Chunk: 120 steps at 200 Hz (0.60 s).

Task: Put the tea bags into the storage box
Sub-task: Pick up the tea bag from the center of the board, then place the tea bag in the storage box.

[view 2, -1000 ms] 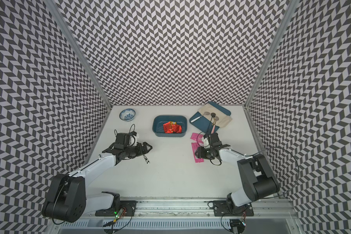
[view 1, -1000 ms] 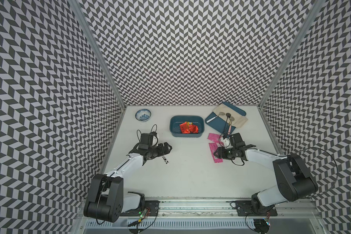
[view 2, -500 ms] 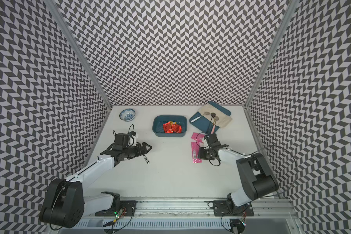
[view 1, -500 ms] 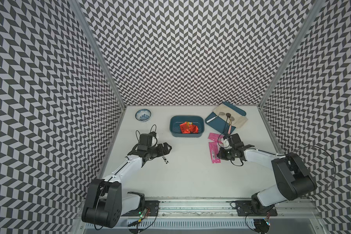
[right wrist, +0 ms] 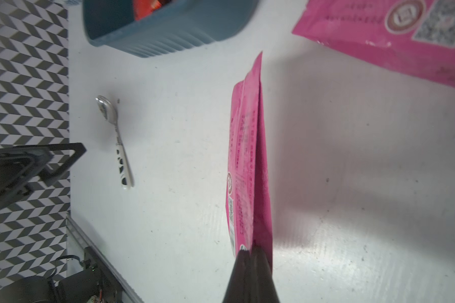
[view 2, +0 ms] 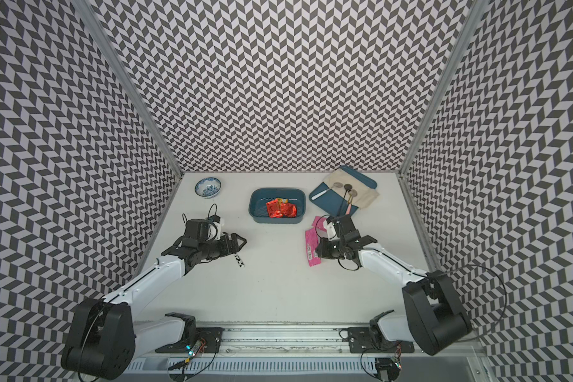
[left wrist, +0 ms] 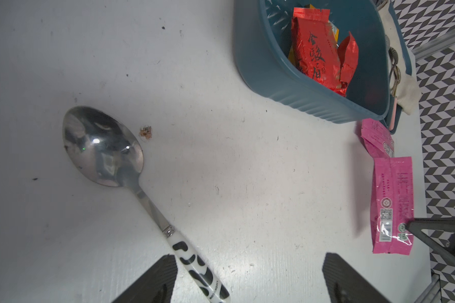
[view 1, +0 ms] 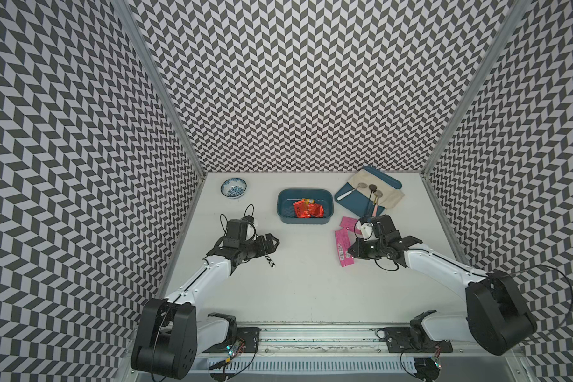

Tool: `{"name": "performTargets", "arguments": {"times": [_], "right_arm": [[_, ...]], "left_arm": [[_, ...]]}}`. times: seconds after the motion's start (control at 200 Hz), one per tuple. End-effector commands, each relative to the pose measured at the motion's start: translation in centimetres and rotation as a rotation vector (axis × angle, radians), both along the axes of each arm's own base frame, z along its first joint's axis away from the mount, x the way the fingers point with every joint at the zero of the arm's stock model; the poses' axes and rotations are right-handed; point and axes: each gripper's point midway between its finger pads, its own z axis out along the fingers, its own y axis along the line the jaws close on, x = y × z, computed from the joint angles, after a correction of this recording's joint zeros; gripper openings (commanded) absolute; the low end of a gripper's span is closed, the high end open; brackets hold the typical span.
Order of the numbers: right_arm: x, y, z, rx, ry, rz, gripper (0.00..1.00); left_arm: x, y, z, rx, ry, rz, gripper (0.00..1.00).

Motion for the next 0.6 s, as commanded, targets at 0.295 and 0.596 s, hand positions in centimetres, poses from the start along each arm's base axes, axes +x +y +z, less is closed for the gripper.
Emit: {"name": "performTargets", "arguments": {"times": [0.295, 0.596], "right_arm": [[8.7, 5.7, 9.8, 0.195, -0.212, 0.037, 0.0], [15.4, 9.5, 10.2, 0.237, -0.291, 0.031, 0.0]], "left_arm": [[-0.2, 0.7, 0.1, -0.017, -0.004, 0.031, 0.92], [-0.2, 1.3, 0.7, -0.002, -0.025, 0.04, 0.92]]}}
